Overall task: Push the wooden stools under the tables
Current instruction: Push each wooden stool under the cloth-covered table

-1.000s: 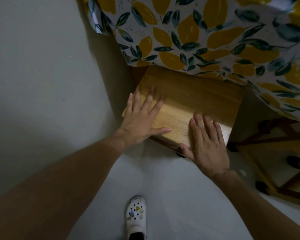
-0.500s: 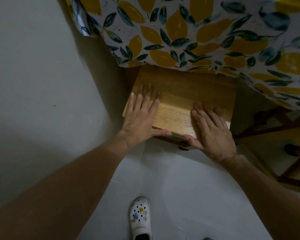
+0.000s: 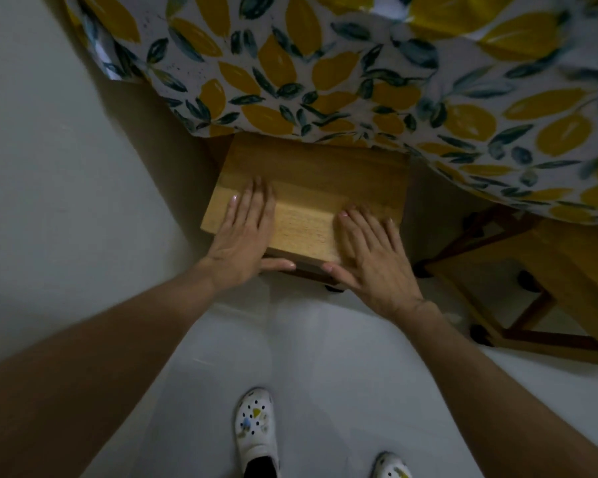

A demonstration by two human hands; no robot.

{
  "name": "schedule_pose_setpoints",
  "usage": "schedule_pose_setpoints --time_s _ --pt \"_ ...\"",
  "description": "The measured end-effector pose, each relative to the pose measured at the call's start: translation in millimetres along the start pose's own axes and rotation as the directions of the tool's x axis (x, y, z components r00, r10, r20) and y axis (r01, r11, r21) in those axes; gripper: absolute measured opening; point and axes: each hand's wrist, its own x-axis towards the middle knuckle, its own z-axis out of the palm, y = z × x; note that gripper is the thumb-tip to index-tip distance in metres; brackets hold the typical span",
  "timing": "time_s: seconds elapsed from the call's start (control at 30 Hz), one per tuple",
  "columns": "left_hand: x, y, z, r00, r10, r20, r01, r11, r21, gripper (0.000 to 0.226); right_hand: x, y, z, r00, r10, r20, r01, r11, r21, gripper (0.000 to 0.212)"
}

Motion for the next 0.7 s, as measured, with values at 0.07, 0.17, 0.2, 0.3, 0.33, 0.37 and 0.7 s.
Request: schedule_pose_setpoints --time_s 0.07,0.17,0.2,0.3,0.33,0.37,0.7 --pt "-8 20 -2 0.998 0.060 0.029 -0.060 0.998 -0.017 0.120 -19 11 -6 0.996 0.078 -0.042 -0.076 0.996 0.050 0.086" --pt "-11 69 -10 0.995 0.102 0.007 -0.101 0.988 -0.121 0.108 -57 45 -17 0.974 0.195 -0.111 -0.185 0.978 0.096 0.086" --pt "-8 90 -12 0.992 0.123 -0.004 -0.122 0.982 -0.147 0.107 -72 60 -21 0.964 0.231 -0.132 -0.217 0.970 0.108 0.085" --pt "5 157 -11 0.974 0.223 -0.033 -0.225 0.966 -0.129 0.105 -122 116 -32 0.912 0.367 -0.185 -0.344 0.928 0.146 0.080" --pt "10 181 -8 0.965 0.254 -0.064 -0.259 0.961 -0.097 0.103 -140 136 -35 0.885 0.419 -0.203 -0.393 0.906 0.158 0.080" --pt "16 207 -4 0.957 0.278 -0.087 -0.284 0.957 -0.067 0.101 -159 157 -38 0.859 0.464 -0.217 -0.436 0.885 0.166 0.081" --pt "79 454 27 0.915 0.371 -0.157 -0.382 0.923 -0.042 0.096 -283 335 -47 0.822 0.524 -0.224 -0.515 0.851 0.101 0.088"
